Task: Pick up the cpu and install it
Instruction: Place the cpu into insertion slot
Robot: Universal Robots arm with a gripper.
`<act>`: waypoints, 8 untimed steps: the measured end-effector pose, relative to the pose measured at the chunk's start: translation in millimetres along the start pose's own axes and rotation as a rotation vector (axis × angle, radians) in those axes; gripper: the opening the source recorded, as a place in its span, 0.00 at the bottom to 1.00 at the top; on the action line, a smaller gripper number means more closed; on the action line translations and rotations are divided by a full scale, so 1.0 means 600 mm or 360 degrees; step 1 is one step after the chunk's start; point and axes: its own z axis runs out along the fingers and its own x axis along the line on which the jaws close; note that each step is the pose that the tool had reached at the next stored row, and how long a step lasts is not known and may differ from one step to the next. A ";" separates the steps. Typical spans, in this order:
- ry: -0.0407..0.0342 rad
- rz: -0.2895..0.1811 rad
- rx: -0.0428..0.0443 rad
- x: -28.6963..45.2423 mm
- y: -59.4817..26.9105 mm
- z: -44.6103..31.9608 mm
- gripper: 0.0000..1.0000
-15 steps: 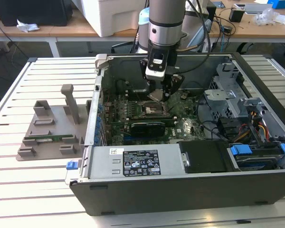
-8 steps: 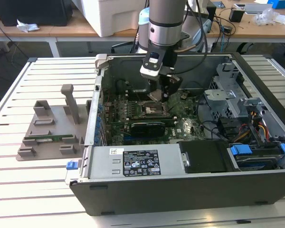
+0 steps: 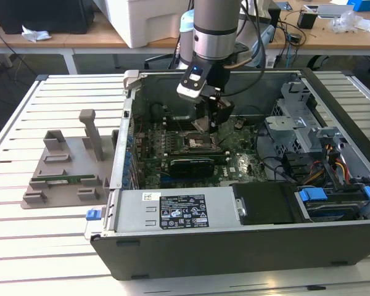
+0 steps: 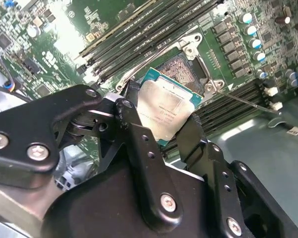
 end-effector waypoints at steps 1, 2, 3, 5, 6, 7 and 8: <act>-0.0001 0.0019 0.0001 0.000 0.000 0.000 0.55; -0.0002 0.0037 0.0001 0.000 0.000 0.000 0.55; -0.0003 0.0064 0.0002 0.000 0.000 0.000 0.55; -0.0005 0.0102 0.0003 0.000 0.000 0.000 0.55; -0.0006 0.0137 0.0004 0.000 0.000 0.000 0.55; -0.0007 0.0153 0.0005 0.000 0.000 0.000 0.55; -0.0008 0.0169 0.0005 0.000 0.000 0.000 0.55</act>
